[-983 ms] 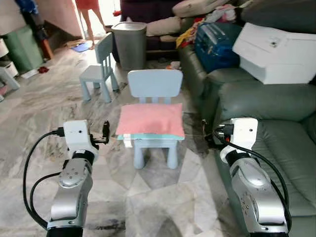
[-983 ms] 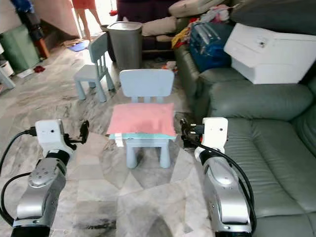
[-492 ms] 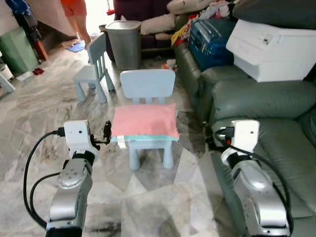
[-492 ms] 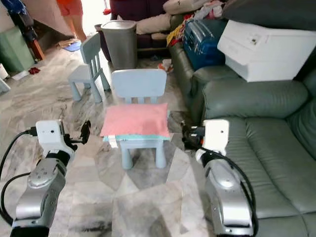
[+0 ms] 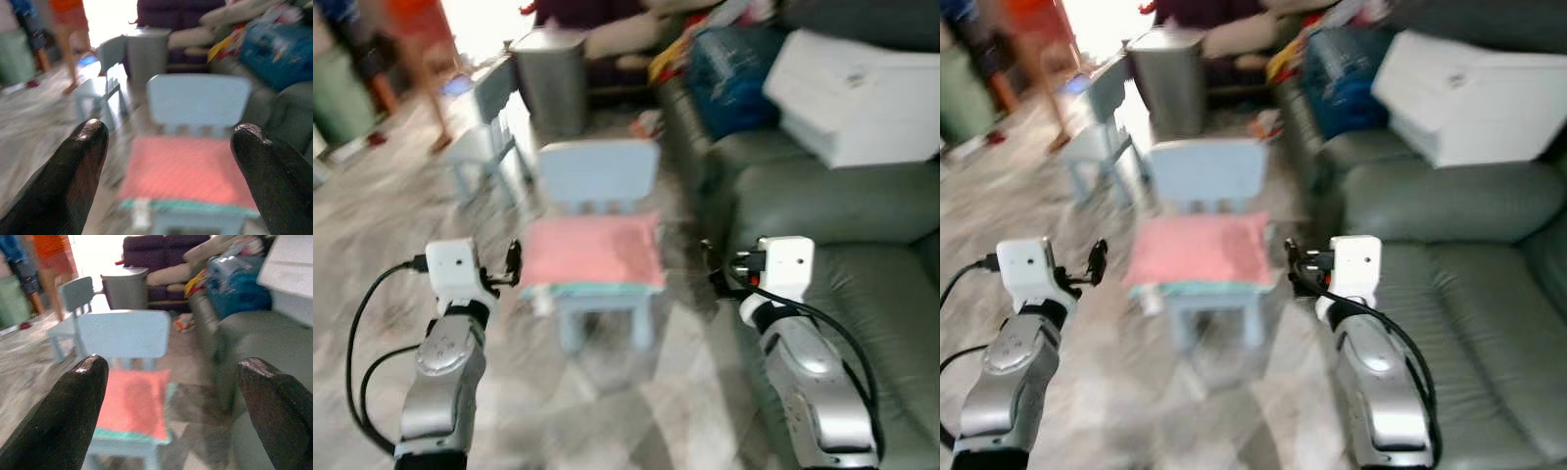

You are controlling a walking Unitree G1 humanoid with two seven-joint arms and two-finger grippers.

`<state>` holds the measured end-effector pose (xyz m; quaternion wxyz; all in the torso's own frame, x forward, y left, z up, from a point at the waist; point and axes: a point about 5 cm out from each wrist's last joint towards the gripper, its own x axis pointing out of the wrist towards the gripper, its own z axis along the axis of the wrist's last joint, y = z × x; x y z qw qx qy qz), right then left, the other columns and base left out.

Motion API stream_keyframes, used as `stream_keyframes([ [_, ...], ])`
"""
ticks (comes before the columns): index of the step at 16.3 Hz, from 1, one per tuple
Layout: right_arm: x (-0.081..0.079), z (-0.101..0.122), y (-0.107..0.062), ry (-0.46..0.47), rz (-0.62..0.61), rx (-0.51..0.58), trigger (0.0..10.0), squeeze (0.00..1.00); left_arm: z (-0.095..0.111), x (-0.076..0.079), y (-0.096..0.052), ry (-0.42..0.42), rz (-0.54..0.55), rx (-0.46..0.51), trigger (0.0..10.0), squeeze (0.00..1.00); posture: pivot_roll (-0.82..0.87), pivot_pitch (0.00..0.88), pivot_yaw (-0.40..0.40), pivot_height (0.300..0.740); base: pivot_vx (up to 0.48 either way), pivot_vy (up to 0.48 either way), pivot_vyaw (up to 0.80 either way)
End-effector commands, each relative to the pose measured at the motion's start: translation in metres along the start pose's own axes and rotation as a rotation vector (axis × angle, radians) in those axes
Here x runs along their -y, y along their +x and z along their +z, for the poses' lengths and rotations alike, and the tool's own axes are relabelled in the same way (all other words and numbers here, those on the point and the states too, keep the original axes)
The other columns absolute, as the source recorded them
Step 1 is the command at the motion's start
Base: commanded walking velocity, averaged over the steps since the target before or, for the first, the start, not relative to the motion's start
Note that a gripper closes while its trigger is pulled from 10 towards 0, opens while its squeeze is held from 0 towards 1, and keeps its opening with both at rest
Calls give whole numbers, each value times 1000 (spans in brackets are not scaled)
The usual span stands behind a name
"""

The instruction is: Move the pillow to the sofa

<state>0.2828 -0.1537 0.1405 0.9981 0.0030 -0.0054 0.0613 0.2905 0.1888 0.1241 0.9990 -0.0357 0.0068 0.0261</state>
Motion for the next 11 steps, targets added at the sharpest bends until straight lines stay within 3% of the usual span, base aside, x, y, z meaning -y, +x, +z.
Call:
stream_keyframes([
  [1,1,3,0,3,-1,11,10000,0,-2,2,-1,5,-17,-14,10000,0,-92,15,61,740,439,0,0],
  [7,1,1,-1,5,3,8,10000,0,-5,3,-1,8,-2,-28,10000,0,-92,16,61,740,410,0,0],
  [11,1,0,-2,5,7,2,10000,0,-7,2,0,-14,37,-41,10000,0,-90,17,56,740,0,0,0],
])
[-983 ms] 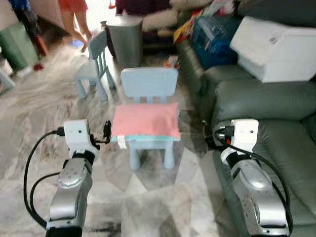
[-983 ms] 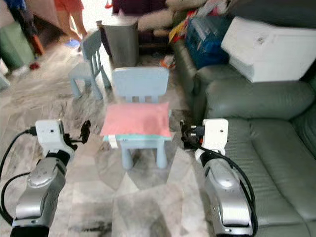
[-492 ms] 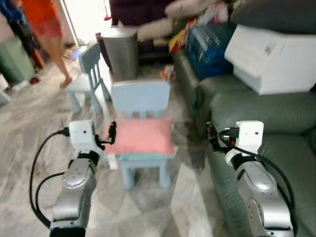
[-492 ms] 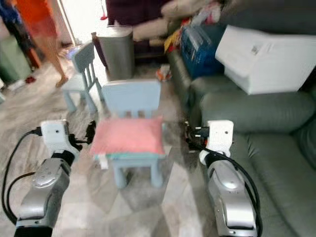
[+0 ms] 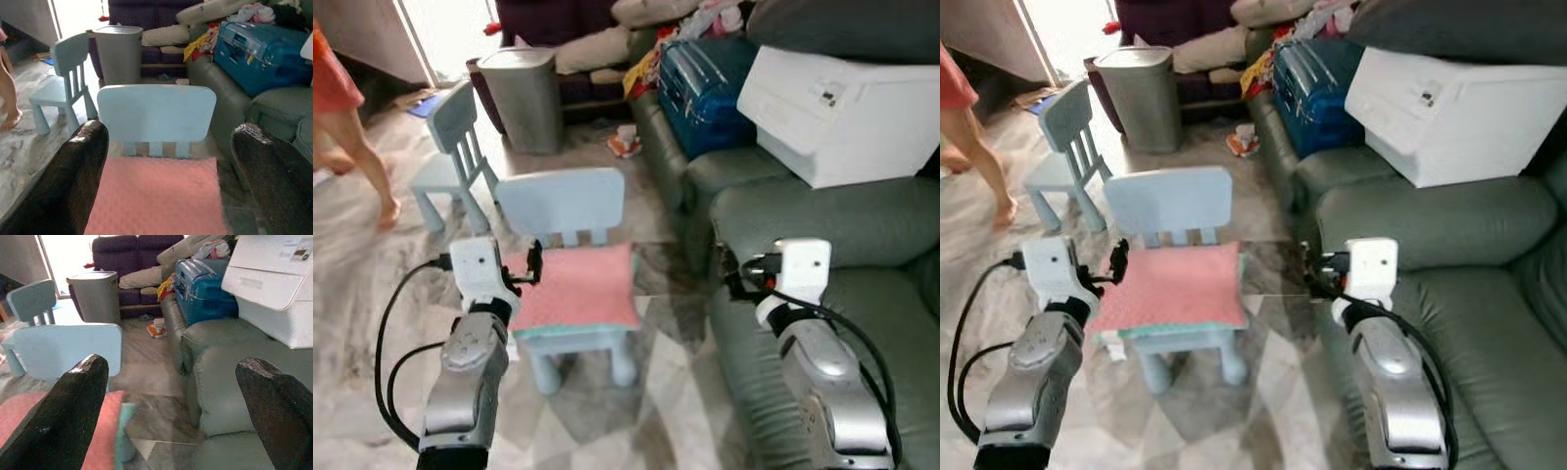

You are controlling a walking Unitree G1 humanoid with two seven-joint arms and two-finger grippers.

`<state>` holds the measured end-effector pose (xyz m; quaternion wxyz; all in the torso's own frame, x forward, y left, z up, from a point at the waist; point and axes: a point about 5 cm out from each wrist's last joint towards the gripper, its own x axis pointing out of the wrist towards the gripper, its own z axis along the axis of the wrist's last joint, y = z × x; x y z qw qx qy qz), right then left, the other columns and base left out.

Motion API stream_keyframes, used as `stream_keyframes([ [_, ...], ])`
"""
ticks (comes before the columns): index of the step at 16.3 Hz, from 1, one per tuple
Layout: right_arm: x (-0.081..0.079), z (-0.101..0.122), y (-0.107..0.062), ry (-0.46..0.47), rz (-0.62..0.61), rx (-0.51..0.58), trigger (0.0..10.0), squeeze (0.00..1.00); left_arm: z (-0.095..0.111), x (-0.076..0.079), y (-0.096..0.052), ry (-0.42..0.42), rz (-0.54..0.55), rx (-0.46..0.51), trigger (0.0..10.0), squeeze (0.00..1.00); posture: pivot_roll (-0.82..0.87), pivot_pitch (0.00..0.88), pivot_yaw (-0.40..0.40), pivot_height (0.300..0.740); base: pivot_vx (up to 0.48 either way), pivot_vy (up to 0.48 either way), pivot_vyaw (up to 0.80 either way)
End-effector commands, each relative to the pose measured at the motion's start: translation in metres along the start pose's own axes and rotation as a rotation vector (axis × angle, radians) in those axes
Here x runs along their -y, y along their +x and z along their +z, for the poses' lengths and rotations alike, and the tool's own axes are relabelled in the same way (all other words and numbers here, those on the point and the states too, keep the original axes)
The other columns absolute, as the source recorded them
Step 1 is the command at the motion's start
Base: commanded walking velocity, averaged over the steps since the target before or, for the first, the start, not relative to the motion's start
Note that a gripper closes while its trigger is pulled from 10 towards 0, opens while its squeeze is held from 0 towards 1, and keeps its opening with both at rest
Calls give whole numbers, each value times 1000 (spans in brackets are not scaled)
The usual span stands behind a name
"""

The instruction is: Move the pillow to the sofa

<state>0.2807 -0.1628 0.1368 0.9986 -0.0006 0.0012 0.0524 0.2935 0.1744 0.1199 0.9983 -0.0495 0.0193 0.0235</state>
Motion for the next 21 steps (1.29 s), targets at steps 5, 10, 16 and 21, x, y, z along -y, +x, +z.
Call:
stream_keyframes([
  [5,-8,5,3,6,29,17,10000,0,-2,-11,-1,19,30,-21,10000,0,-90,13,54,740,0,384,0],
  [10,-8,5,4,4,28,20,10000,0,-3,-12,0,24,24,-27,10000,0,-90,7,58,740,0,480,0],
  [16,-9,5,3,4,25,21,10000,0,-5,-12,0,68,32,-39,10000,0,-91,8,61,740,0,240,0],
  [21,-8,5,3,3,18,23,10000,0,-1,-9,4,68,-9,-22,10000,0,-94,12,62,740,0,0,0],
])
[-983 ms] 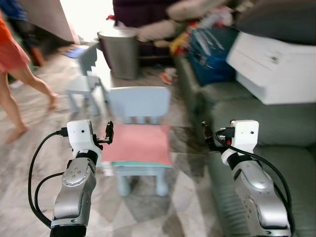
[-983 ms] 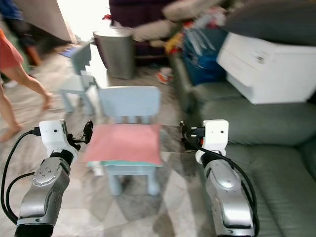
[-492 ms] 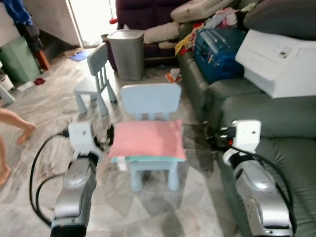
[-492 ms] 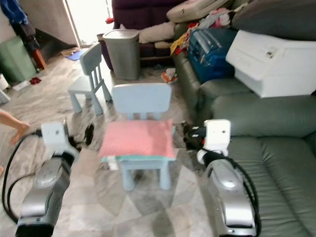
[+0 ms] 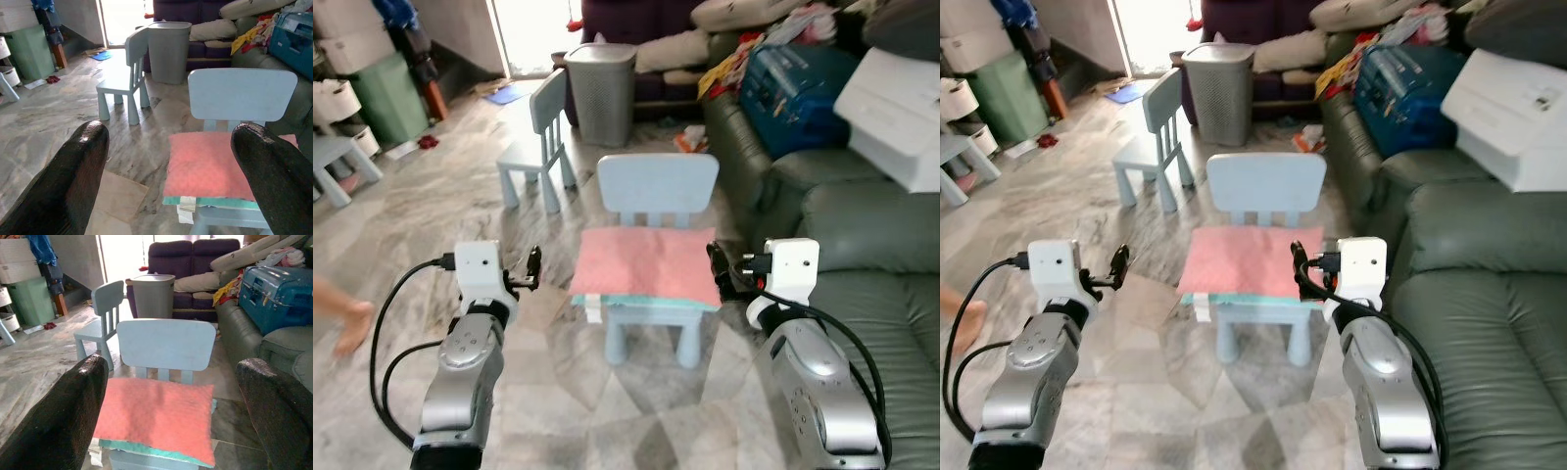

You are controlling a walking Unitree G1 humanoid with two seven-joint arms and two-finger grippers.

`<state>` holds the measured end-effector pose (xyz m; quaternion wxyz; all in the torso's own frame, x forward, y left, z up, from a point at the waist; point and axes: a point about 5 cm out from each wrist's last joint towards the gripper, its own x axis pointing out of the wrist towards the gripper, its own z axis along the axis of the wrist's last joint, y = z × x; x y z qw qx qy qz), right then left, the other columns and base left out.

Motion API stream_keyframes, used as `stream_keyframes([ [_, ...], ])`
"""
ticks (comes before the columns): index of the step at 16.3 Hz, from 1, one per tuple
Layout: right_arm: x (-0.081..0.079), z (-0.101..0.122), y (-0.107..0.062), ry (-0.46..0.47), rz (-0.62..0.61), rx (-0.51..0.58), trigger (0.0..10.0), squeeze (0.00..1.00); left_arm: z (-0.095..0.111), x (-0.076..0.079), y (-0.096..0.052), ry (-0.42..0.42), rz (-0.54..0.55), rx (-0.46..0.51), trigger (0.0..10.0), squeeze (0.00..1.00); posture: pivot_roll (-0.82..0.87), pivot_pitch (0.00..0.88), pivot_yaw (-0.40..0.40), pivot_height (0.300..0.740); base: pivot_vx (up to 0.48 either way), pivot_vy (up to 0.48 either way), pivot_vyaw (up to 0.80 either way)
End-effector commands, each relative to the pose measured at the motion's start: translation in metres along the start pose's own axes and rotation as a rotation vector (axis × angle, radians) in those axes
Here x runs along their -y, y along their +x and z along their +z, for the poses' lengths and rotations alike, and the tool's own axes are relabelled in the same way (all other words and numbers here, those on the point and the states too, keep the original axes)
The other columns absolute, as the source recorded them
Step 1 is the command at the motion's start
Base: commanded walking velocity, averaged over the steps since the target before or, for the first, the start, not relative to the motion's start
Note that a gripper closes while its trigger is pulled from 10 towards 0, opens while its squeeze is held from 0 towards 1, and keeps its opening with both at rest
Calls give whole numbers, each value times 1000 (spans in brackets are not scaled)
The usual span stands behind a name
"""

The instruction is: Move the pillow to the sofa

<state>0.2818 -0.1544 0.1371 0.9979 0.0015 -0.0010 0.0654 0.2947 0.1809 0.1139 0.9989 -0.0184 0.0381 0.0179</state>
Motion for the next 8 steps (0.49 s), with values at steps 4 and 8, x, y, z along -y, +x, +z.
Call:
stream_keyframes([
  [4,1,5,0,-3,-10,19,10000,0,3,-6,-1,-50,-10,16,10000,0,-97,15,62,740,172,0,0],
  [8,1,5,0,-3,-7,20,10000,0,3,-6,-2,-65,-12,14,10000,0,-94,19,60,740,469,0,0],
])
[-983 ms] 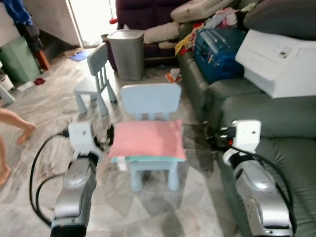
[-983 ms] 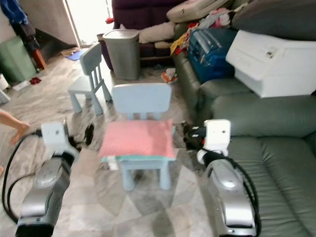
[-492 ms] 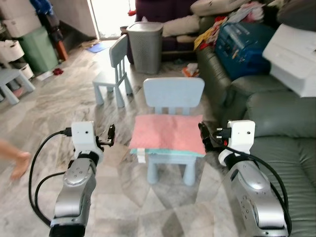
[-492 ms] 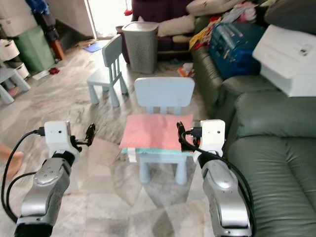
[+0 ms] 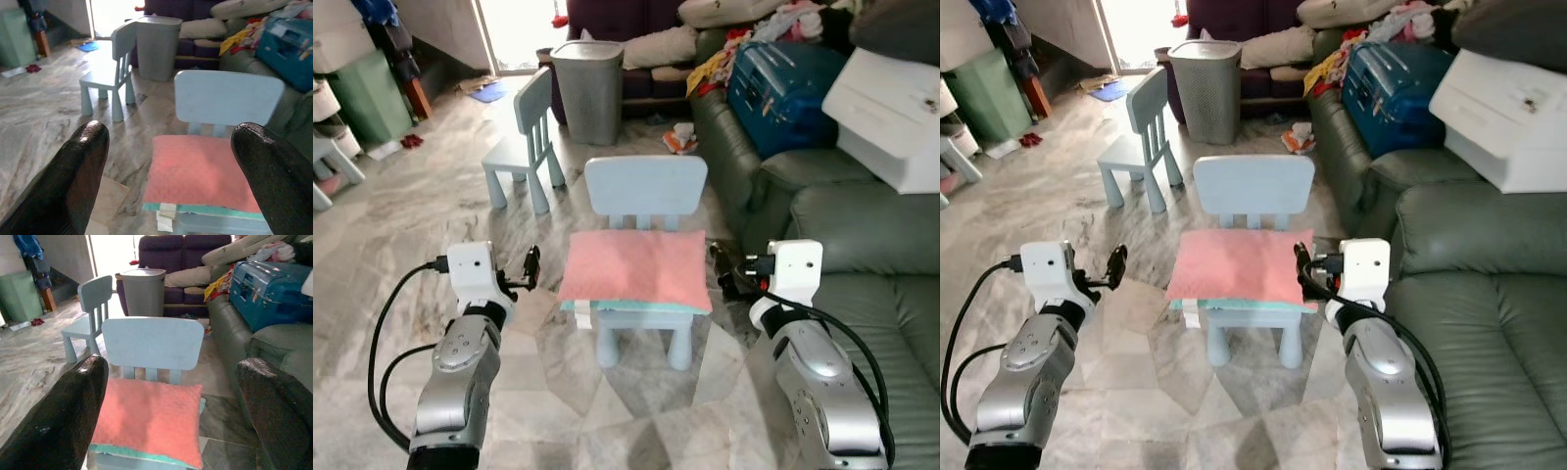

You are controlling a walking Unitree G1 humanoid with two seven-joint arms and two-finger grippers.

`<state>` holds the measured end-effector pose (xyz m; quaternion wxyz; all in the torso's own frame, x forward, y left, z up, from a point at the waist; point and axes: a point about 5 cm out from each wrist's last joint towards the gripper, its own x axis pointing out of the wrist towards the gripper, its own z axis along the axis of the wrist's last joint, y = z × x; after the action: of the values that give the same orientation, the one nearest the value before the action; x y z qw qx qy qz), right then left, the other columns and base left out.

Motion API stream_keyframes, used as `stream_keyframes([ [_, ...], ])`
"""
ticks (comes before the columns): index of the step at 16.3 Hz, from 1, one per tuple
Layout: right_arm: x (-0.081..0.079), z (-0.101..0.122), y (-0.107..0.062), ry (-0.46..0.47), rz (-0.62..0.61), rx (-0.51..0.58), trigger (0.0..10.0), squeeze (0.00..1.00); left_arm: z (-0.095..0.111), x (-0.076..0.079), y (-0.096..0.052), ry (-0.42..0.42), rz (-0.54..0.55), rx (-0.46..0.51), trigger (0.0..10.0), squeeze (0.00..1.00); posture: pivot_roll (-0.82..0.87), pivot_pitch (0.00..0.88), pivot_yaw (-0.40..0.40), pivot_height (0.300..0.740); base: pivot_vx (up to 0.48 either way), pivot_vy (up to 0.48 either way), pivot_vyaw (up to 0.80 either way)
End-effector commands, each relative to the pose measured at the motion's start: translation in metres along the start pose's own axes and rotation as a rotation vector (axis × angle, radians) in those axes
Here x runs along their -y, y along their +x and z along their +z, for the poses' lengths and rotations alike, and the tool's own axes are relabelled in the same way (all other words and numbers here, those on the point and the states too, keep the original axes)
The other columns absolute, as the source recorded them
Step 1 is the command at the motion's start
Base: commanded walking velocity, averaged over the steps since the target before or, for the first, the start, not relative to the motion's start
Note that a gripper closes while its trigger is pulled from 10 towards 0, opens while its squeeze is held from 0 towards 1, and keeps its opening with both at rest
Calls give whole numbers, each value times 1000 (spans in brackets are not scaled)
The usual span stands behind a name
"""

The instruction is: Move the pillow to the sofa

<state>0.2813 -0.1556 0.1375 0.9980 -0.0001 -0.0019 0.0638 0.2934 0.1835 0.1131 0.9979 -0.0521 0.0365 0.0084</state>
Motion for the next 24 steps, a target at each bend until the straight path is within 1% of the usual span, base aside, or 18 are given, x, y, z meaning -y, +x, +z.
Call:
stream_keyframes([
  [1,-1,5,1,0,-2,19,10000,0,4,-3,-1,-1,11,12,10000,0,-94,19,59,740,469,0,0],
  [7,-2,4,1,0,1,17,10000,0,2,0,-2,-15,0,5,10000,0,-93,18,61,740,468,0,0],
  [11,-3,4,1,-2,6,15,10000,0,1,-1,-3,-13,6,1,10000,0,-92,16,60,740,460,0,0],
  [16,-2,3,2,-6,12,14,10000,0,0,2,-6,-19,15,13,10000,0,-93,10,57,740,412,0,0],
  [19,-2,3,2,-10,16,12,10000,0,-1,-3,-6,-22,50,11,10000,0,-93,9,52,740,0,0,0],
  [21,-2,3,2,-10,19,11,10000,0,1,-4,-4,-13,55,13,10000,0,-93,10,52,740,0,0,0],
  [22,-3,3,2,-11,21,10,10000,0,1,-4,-4,-4,58,12,10000,0,-93,11,53,740,0,0,0],
  [24,-4,2,1,-9,21,7,10000,0,1,-9,-2,43,97,1,10000,0,-93,15,55,740,0,0,0],
])
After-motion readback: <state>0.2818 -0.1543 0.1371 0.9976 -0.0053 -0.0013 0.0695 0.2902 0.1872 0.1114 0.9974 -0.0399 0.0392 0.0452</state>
